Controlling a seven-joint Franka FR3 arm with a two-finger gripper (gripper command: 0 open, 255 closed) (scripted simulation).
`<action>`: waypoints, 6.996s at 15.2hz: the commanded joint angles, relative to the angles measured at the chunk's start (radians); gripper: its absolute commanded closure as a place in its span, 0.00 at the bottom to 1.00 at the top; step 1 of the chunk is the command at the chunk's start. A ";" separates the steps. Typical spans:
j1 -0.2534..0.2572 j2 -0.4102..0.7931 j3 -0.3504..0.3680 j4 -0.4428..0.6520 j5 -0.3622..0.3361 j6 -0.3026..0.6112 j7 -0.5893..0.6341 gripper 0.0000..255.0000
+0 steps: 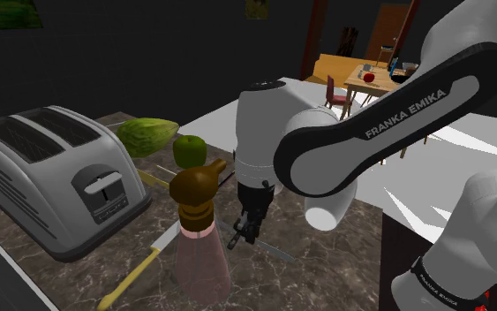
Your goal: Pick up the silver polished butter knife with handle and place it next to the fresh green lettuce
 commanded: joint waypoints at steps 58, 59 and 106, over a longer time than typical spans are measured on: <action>-0.082 0.113 -0.116 0.689 -0.091 -0.594 -0.105 1.00; -0.086 0.146 -0.121 0.727 -0.102 -0.602 -0.113 1.00; -0.123 0.598 -0.187 0.857 -0.228 -0.302 -0.204 1.00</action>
